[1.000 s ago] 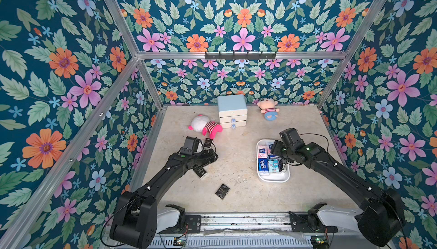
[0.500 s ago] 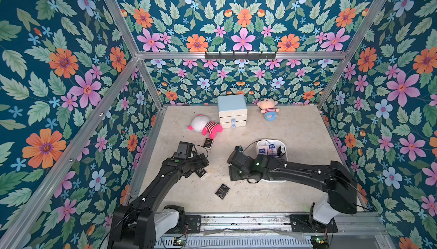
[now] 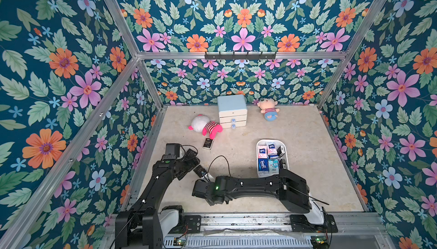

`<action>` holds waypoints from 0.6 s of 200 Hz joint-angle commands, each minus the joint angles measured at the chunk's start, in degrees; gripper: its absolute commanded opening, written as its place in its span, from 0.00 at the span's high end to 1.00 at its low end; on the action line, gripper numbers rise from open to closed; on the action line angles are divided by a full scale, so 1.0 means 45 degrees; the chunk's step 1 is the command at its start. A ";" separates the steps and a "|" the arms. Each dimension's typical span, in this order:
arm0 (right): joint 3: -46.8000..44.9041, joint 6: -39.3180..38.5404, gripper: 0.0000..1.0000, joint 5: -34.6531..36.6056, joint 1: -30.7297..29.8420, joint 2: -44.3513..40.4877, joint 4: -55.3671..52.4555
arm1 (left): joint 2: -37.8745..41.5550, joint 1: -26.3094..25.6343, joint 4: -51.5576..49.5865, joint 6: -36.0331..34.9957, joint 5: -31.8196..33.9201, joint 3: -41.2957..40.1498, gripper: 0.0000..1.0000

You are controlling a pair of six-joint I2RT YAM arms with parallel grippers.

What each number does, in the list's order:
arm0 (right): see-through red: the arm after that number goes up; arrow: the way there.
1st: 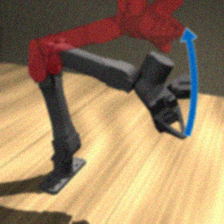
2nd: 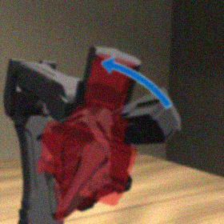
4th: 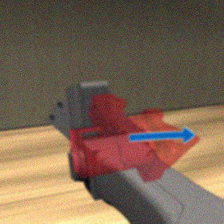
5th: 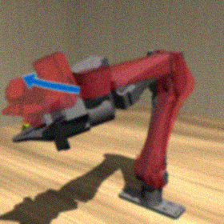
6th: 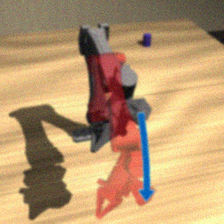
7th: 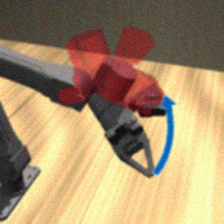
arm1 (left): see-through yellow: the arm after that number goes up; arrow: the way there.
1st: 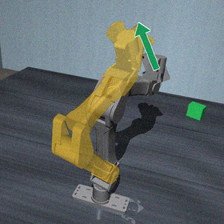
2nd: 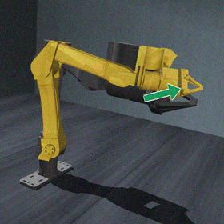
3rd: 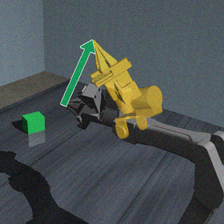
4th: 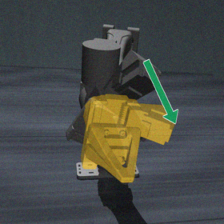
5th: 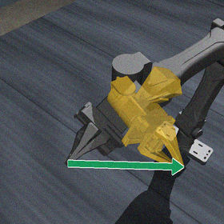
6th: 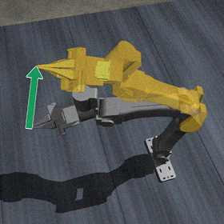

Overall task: Put the pocket tissues into the storage box
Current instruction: Pick up the pocket tissues from the center of the board.

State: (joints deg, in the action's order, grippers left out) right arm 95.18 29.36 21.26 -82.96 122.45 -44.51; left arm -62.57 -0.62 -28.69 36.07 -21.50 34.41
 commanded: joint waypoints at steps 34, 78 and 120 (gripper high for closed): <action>-0.1461 0.1163 0.19 0.1108 -0.0243 -0.0376 -0.1924 | 0.0180 0.0077 0.0164 0.0128 -0.0737 -0.0011 0.06; -0.3572 0.2339 0.18 0.0960 0.0730 -0.1765 -0.1542 | 0.0493 0.0068 0.0144 0.0128 -0.1180 -0.0084 0.06; -0.3903 0.2367 0.19 -0.0048 0.1733 -0.2885 -0.0211 | 0.0707 0.0068 0.0125 0.0133 -0.1596 -0.0264 0.06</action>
State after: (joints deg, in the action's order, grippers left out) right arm 76.86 39.40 24.27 -75.59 111.50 -50.06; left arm -59.81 -0.36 -28.36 36.38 -26.98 33.47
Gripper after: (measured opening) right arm 0.808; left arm 0.939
